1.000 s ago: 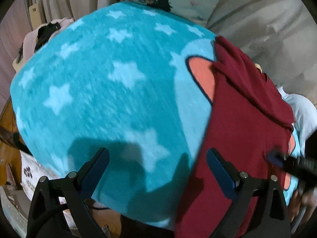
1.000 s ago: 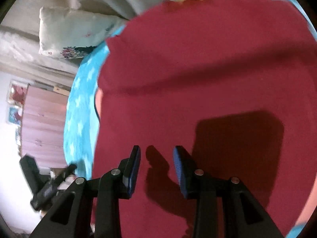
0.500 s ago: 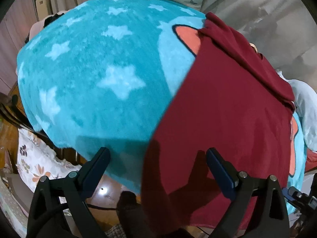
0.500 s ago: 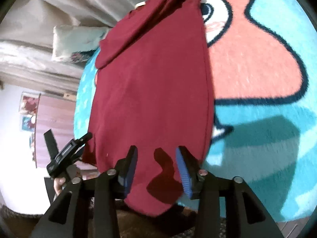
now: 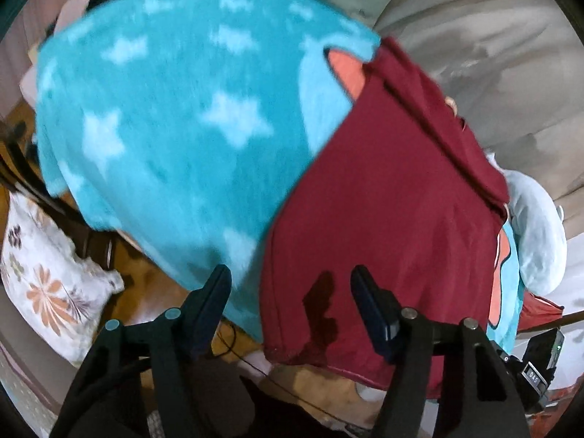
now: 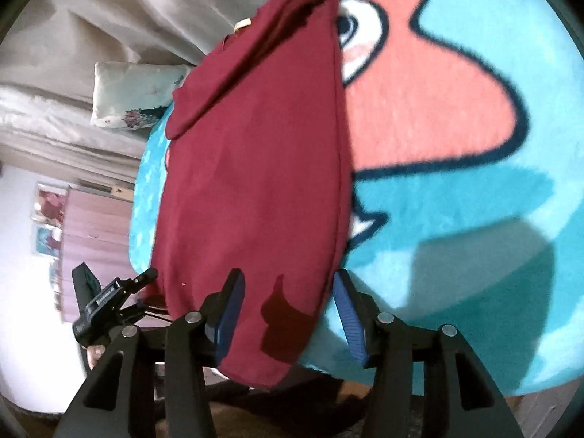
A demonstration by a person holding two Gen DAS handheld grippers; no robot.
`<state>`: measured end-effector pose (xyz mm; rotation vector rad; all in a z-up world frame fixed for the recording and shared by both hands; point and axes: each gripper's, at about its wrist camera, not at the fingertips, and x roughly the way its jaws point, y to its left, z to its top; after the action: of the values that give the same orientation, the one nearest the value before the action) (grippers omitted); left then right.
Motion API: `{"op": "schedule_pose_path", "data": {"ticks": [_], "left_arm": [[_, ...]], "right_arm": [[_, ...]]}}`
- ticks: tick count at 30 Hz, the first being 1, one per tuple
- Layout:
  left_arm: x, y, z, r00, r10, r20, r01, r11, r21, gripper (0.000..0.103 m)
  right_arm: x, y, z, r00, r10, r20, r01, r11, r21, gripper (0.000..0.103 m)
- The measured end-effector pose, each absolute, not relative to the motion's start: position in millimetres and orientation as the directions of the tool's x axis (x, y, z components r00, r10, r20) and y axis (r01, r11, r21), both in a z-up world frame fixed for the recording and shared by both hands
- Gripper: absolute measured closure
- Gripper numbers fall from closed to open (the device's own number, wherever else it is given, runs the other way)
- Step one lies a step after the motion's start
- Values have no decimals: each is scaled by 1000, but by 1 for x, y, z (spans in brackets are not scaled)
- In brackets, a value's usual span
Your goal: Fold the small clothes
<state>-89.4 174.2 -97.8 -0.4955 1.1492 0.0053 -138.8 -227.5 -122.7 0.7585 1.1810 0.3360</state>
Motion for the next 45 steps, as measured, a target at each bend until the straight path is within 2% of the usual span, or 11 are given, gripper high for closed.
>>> {"op": "schedule_pose_path", "data": {"ticks": [11, 15, 16, 21, 24, 27, 28, 29, 30, 35, 45], "left_arm": [[-43, 184, -108, 409, -234, -882, -178, 927, -329, 36], [-43, 170, -109, 360, -296, -885, -99, 931, -352, 72], [-44, 167, -110, 354, -295, -888, -93, 933, -347, 73], [-47, 162, -111, 350, -314, -883, -92, 926, -366, 72], [-51, 152, -110, 356, -308, -882, -56, 935, -349, 52], [-50, 142, -109, 352, -279, -893, -54, 947, -317, 52], [-49, 141, -108, 350, -257, -901, -69, 952, -298, 61], [-48, 141, -109, 345, -239, -908, -90, 954, -285, 89], [-47, 144, -110, 332, -238, -913, -112, 951, -289, 96], [-59, 163, -97, 376, -302, -876, -197, 898, -394, 97], [-101, 135, -69, 423, -306, -853, -182, 893, -411, 97]], "right_arm": [[-126, -224, -151, 349, 774, -529, 200, 490, 848, 47], [-130, -220, -156, 317, 814, -487, 195, 447, 873, 47], [-132, -218, -157, 311, 818, -484, 195, 444, 875, 47], [-134, -209, -154, 283, 807, -518, 175, 487, 856, 47], [-135, -196, -152, 244, 810, -534, 148, 513, 846, 47], [-134, -185, -152, 215, 816, -537, 117, 524, 844, 48], [-133, -184, -152, 210, 812, -544, 108, 534, 838, 60], [-131, -184, -152, 205, 797, -568, 106, 559, 822, 72], [-129, -185, -153, 197, 782, -591, 107, 582, 806, 87], [-133, -193, -146, 214, 804, -555, 71, 554, 829, 90], [-146, -217, -113, 165, 847, -506, -72, 522, 850, 93]]}}
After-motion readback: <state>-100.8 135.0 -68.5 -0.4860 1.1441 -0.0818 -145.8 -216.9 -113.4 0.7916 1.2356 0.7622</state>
